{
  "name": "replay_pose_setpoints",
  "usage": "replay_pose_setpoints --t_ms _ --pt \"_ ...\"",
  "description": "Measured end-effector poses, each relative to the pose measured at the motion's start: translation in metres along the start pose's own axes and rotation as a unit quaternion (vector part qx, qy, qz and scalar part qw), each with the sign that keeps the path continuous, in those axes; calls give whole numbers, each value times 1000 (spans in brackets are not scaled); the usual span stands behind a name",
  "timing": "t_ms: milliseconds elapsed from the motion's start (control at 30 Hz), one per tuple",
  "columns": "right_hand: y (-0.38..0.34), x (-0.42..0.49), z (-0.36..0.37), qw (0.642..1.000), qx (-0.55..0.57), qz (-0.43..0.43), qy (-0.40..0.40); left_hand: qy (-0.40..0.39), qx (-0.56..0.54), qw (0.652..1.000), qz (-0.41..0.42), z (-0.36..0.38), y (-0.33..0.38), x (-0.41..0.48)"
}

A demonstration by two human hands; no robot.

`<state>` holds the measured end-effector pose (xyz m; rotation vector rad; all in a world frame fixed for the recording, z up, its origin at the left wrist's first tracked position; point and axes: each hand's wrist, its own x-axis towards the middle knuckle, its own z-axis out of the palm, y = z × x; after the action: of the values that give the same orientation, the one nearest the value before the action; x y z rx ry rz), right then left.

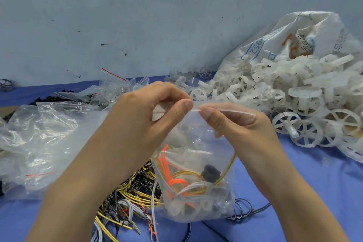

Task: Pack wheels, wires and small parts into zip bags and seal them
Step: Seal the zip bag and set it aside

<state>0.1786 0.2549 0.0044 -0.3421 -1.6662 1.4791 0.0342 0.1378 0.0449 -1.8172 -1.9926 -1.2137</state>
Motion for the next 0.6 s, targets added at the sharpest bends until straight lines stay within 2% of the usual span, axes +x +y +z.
replay_pose_setpoints --t_ms 133,233,333,367,400,467,500,533,600 --pt "-5 0 -1 999 0 26 26 -22 -45 997 -58 -5 -17 -1" --pt "-12 1 -3 998 -40 10 45 -16 -154 978 -141 -10 -32 -4" --pt "-14 -1 -2 992 -104 -30 70 -5 -235 952 -198 -12 -44 -14" --pt "-13 -1 1 981 -166 -49 88 0 -253 944 -210 -13 -47 -18" --pt "-11 -2 3 955 -264 -81 112 7 -269 938 -219 -13 -50 -23" --pt "-10 -5 14 859 -454 -166 166 22 -292 928 -231 -13 -54 -32" --pt "-11 -7 22 819 -503 -205 186 31 -297 925 -236 -12 -55 -35" --pt "-13 -9 29 799 -520 -233 193 39 -298 924 -238 -12 -55 -37" --pt "-16 -10 41 787 -522 -274 183 55 -294 925 -234 -11 -54 -38"
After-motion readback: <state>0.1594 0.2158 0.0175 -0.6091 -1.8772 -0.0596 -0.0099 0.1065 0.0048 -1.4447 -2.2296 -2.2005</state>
